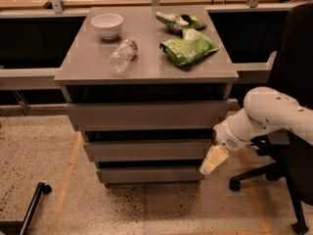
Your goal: Open middle drawer
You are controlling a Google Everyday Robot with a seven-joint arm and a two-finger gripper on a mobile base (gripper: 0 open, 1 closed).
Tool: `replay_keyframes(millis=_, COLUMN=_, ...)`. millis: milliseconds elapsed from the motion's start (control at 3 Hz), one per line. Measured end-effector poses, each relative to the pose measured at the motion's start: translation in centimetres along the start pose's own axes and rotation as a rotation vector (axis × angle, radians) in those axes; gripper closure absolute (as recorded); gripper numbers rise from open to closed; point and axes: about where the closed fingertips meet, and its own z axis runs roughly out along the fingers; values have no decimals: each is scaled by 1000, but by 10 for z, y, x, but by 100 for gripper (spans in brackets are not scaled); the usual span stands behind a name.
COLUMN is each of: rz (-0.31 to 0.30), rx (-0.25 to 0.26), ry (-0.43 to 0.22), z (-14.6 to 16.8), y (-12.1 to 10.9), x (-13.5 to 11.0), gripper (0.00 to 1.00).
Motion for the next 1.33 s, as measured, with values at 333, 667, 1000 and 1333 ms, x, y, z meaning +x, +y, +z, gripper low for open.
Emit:
replay_keyframes(millis=333, rz=-9, rx=19, ry=-23, z=31, y=-6, x=-5, gripper=0)
replay_keyframes(millis=667, rz=-25, rx=-4, ry=-23, z=66, y=-11, x=-4, gripper=0)
replay_keyframes(millis=1000, rz=-28, rx=-21, ry=-23, z=92, y=-18, x=-3, gripper=0)
replay_keyframes(millis=1333, rz=-34, rx=-37, ry=-38, z=120, y=-33, x=-6, gripper=0)
